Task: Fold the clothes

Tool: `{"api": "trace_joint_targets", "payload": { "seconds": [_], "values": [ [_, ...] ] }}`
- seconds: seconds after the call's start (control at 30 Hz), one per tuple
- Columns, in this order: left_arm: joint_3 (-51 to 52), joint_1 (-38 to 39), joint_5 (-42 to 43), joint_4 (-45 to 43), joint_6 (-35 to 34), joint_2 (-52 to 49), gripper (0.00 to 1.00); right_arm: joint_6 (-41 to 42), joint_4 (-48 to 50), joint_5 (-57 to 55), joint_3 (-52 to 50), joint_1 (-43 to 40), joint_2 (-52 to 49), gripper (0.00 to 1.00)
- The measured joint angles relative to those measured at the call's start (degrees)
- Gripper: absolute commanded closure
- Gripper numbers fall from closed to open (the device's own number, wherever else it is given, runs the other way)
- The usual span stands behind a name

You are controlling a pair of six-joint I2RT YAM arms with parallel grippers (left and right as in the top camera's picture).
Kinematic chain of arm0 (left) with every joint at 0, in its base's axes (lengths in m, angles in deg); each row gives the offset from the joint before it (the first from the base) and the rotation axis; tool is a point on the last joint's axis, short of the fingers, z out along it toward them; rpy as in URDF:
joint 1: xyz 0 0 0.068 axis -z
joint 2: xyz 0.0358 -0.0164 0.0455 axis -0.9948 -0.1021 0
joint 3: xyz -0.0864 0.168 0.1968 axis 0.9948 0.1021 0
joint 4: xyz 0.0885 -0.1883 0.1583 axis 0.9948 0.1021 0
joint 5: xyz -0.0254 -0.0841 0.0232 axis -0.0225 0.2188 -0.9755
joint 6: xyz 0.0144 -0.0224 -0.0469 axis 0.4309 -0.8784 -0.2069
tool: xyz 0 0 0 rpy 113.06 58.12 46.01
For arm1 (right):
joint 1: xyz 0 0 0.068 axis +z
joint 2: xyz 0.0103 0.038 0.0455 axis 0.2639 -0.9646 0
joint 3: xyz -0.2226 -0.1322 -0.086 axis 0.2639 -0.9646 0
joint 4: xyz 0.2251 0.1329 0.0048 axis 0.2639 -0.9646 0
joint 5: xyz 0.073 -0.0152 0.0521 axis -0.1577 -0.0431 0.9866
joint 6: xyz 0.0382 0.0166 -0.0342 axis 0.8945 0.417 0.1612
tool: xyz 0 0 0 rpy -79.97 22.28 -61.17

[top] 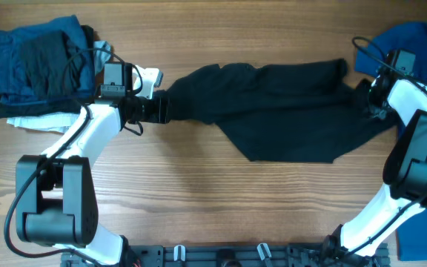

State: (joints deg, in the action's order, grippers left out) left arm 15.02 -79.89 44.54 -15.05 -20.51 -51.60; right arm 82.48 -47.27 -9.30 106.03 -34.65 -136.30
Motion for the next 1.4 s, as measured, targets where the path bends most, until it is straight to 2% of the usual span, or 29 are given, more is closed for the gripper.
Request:
{"api": "trace_joint_targets", "payload": {
  "seconds": [0.07,0.2,0.27,0.43,0.57,0.6,0.67,0.77,0.9,1.17,1.3,1.4],
  "values": [
    [0.00,0.00,0.00,0.24,0.00,0.00,0.28,-0.76,5.57,-0.20,-0.07,0.00,-1.03,0.94],
    [0.00,0.00,0.00,0.33,0.00,0.00,0.33,-5.09,9.18,-0.02,0.79,0.02,-2.32,0.81],
    [0.00,0.00,0.00,0.42,0.00,0.00,0.35,-7.56,7.61,0.50,2.38,0.04,-2.86,0.76],
    [0.00,0.04,0.04,0.85,0.00,0.00,0.36,-11.58,-1.55,2.73,8.11,-0.02,-3.72,0.69],
    [0.00,0.59,0.04,1.01,0.00,0.00,0.35,-12.22,-6.43,5.99,12.35,-0.20,-2.84,0.68],
    [0.00,0.92,0.02,1.01,0.00,0.00,0.38,-12.28,-7.43,6.91,13.03,-0.22,-1.66,0.67],
    [0.00,1.33,0.04,1.01,-0.33,0.00,0.50,-12.26,-9.38,7.76,13.31,-0.22,0.79,0.67],
    [0.00,1.66,-0.28,1.01,-3.72,0.00,0.52,-12.26,-12.98,8.70,13.53,-0.22,5.35,0.66],
    [0.00,1.70,-3.37,0.94,-12.00,0.00,0.51,-12.24,-16.50,9.01,14.05,-0.22,8.79,0.64],
    [0.00,1.70,-5.75,-0.85,-23.56,-0.02,0.46,-12.00,-20.81,11.72,14.10,-0.22,8.87,0.57],
    [0.00,1.70,-6.08,-2.45,-28.17,-0.13,0.51,-11.98,-23.04,12.83,14.10,-0.22,8.87,0.56],
    [0.00,1.70,-6.05,-2.86,-31.23,-1.03,0.50,-12.00,-24.20,13.97,14.10,-0.22,8.87,0.56]
  ]
}}
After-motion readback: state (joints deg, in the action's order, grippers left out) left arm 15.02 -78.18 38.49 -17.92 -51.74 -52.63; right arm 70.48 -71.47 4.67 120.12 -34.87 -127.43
